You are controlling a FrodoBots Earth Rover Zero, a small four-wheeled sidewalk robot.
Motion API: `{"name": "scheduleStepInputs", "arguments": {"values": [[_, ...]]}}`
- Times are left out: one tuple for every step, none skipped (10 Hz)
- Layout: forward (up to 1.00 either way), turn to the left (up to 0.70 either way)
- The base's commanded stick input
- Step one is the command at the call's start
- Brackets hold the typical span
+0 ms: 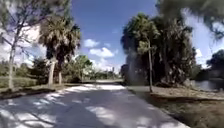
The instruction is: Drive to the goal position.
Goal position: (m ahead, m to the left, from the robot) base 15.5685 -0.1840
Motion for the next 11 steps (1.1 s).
{"name": "scheduleStepInputs", "arguments": {"values": [[0.7, 0.0], [0.7, 0.0], [0.7, 0.0], [0.7, 0.0], [0.7, 0.0], [0.7, 0.0], [0.7, 0.0], [0.7, 0.0], [0.7, 0.0], [0.7, 0.0], [0.7, 0.0]]}}
